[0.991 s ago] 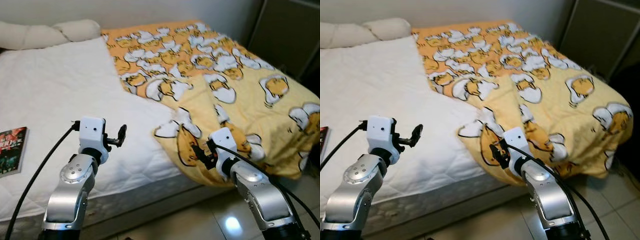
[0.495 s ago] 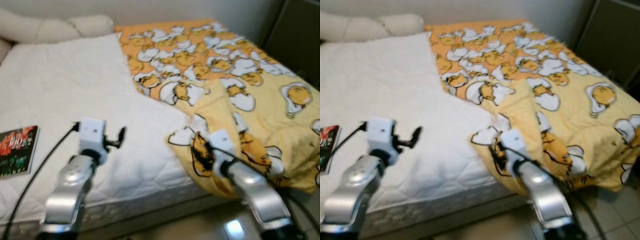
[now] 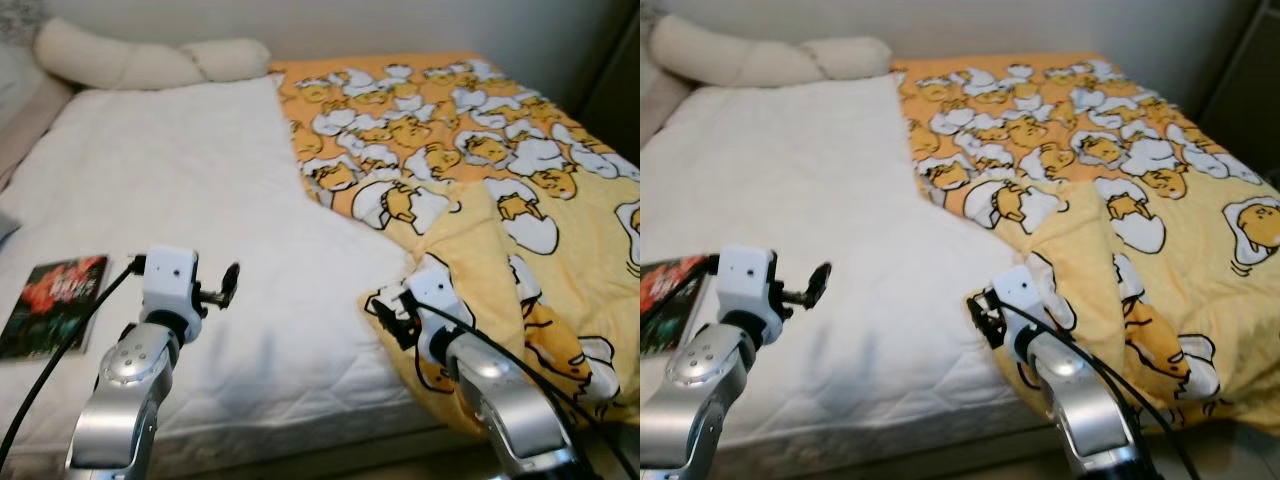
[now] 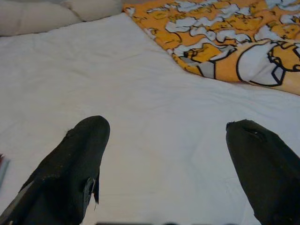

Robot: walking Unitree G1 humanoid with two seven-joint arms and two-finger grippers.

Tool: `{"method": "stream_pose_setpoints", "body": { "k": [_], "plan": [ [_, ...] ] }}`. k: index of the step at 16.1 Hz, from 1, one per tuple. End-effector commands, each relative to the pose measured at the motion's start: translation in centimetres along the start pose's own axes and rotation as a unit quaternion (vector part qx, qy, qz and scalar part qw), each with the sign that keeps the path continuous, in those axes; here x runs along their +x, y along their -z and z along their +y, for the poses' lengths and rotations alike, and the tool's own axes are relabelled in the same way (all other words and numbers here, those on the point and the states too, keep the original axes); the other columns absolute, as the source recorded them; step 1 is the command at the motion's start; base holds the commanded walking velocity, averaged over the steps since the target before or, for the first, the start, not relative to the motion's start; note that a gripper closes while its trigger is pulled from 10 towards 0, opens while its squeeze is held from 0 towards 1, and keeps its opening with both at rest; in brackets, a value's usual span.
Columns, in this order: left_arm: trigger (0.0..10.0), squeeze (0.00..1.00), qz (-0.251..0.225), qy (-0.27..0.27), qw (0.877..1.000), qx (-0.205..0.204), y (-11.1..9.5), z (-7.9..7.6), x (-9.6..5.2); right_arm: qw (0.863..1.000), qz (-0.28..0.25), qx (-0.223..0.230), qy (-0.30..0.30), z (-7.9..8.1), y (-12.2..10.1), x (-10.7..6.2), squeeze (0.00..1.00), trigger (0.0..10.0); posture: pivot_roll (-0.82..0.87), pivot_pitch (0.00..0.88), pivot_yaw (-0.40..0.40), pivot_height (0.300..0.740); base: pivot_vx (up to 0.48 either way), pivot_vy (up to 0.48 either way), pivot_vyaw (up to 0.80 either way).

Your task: Clean up the room

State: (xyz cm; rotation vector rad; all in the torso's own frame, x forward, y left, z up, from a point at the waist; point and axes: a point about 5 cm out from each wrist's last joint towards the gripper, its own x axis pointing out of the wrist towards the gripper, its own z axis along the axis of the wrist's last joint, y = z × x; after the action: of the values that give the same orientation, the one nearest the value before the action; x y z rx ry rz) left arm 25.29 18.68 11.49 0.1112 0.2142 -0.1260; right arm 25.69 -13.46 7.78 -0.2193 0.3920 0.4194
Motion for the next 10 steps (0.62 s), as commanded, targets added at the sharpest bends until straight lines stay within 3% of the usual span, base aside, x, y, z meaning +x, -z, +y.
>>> {"method": "stream_pose_setpoints", "body": {
  "k": [1,3,6,7,8,9,10],
  "plan": [
    [10.0,1.00,-0.007,0.017,1.000,0.002,-0.4,-0.9,0.1,1.000,0.009,-0.004,0.022,-1.0,0.5,-0.6,0.00,10.0,0.05,0.000,0.017,0.740,0.289,0.000,0.00],
    [10.0,1.00,-0.005,0.020,1.000,0.002,-0.4,-1.0,-0.1,1.000,0.009,-0.003,0.022,-0.9,0.6,-0.7,0.00,10.0,0.05,0.000,0.021,0.740,0.287,0.000,0.00],
    [10.0,1.00,0.009,0.049,0.999,0.003,0.0,-1.5,-0.1,1.000,0.026,0.007,0.013,-0.6,1.2,-0.3,0.00,10.0,0.03,0.000,0.040,0.740,0.000,0.000,0.00],
    [10.0,1.00,0.012,0.056,0.998,0.008,0.1,-1.7,-0.1,0.999,0.039,0.006,0.006,-0.5,1.6,-0.1,0.68,10.0,0.03,0.000,0.041,0.740,0.000,0.000,0.00],
    [10.0,1.00,0.017,0.079,0.997,0.015,0.1,-2.0,-0.1,0.998,0.057,0.000,0.000,-0.5,2.0,0.6,1.00,10.0,0.03,0.000,0.049,0.740,0.000,0.000,0.00],
    [10.0,1.00,0.023,0.099,0.995,0.018,0.2,-2.3,-0.1,0.997,0.070,-0.004,-0.004,-0.5,2.3,1.3,1.00,10.0,0.03,0.000,0.051,0.740,0.000,0.000,0.00],
    [10.0,0.99,0.035,0.148,0.988,0.021,0.2,-3.1,-0.3,0.996,0.089,-0.027,-0.005,-0.8,2.5,3.2,1.00,10.0,0.03,0.000,0.065,0.740,0.000,0.000,0.00]
  ]
}}
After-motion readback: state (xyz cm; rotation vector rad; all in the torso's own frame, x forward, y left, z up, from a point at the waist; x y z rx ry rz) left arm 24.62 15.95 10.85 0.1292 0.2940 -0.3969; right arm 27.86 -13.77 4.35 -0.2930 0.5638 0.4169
